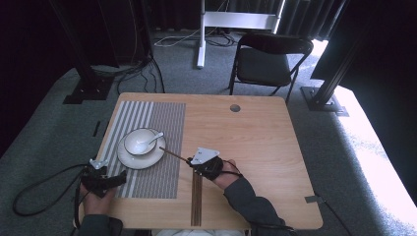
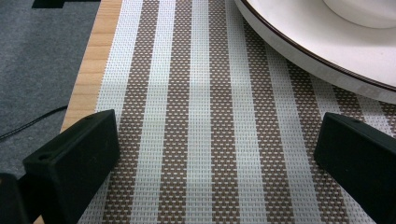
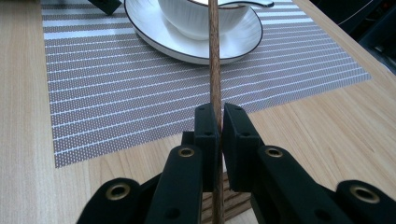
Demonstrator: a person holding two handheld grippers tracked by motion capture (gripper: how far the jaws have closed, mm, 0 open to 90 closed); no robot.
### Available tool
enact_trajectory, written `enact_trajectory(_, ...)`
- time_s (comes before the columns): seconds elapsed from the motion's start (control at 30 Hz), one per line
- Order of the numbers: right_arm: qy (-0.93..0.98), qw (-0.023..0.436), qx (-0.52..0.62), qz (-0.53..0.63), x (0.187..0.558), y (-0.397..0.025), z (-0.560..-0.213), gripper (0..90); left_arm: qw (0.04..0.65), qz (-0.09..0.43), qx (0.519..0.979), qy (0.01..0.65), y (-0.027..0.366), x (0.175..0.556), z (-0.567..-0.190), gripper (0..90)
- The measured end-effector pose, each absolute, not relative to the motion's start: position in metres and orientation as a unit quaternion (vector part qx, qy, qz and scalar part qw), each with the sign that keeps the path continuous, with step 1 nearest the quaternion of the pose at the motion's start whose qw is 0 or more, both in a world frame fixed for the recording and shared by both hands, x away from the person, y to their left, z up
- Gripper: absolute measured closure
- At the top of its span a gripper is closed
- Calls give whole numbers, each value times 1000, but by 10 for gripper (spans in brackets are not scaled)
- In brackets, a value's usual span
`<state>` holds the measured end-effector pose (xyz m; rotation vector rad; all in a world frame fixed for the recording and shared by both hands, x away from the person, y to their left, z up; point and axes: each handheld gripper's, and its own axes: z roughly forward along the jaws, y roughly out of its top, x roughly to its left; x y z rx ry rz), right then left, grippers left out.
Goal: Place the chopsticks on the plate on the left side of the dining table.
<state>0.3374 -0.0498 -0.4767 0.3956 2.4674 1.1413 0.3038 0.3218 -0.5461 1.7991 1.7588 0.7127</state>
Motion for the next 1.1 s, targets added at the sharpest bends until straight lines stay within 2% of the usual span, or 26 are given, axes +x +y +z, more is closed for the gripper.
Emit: enact_trajectory(1.1,882,195,108,416,341,-29,-466,846,260,263,664,649,322,304,-546,3)
